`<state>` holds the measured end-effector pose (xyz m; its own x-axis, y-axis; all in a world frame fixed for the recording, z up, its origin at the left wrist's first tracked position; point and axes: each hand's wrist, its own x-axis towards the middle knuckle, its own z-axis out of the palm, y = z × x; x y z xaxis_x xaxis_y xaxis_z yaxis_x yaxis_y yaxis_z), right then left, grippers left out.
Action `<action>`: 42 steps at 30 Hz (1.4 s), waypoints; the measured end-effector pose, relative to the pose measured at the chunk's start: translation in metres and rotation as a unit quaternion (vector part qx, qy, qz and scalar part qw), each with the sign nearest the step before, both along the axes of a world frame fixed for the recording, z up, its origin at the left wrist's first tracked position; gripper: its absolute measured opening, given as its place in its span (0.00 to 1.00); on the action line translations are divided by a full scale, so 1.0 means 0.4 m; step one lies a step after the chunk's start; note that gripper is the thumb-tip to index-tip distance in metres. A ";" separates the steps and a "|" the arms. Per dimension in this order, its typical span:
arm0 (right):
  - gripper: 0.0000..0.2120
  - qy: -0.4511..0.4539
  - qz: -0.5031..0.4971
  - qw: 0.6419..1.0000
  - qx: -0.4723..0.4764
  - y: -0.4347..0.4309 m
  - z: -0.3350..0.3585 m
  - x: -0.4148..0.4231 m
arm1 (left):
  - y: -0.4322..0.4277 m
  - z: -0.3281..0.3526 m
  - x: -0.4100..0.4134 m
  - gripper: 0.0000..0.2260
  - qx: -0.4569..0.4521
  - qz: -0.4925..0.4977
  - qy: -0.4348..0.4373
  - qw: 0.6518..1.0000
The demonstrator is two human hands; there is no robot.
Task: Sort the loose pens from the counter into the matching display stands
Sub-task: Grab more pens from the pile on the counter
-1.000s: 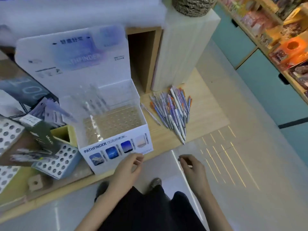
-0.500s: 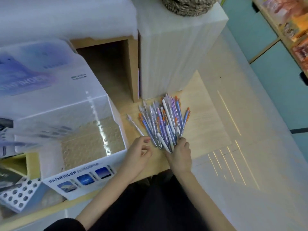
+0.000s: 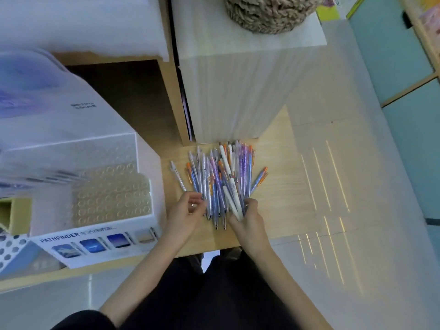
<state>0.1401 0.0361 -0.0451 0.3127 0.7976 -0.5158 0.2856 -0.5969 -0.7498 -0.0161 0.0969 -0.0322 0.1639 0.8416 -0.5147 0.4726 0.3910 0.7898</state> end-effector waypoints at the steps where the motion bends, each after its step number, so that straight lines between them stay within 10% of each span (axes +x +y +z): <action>1: 0.16 0.010 0.008 1.000 0.007 0.000 0.006 0.005 | -0.003 0.002 0.015 0.07 -0.019 0.010 -0.017 1.000; 7: 0.13 0.114 0.064 0.991 0.035 0.030 0.027 0.008 | 0.015 0.010 0.113 0.17 -0.099 0.113 -0.093 0.984; 15: 0.21 0.162 0.189 0.967 0.058 0.106 0.047 0.027 | 0.051 -0.001 0.134 0.06 -0.118 0.243 -0.185 0.945; 20: 0.09 0.002 0.044 0.997 0.069 0.101 0.035 0.099 | 0.072 -0.027 0.080 0.07 -0.059 0.192 -0.078 0.977; 24: 0.19 -0.120 -0.147 0.981 -0.040 0.125 -0.005 0.148 | 0.088 -0.043 0.044 0.05 -0.042 0.160 0.008 0.986; 33: 0.21 -0.055 -0.052 0.997 0.018 0.269 -0.013 0.049 | 0.068 -0.060 0.011 0.04 -0.079 0.222 -0.014 0.972; 42: 0.19 -0.256 0.179 0.932 0.186 0.187 -0.016 0.018 | 0.036 -0.056 0.022 0.02 -0.046 0.289 -0.039 0.955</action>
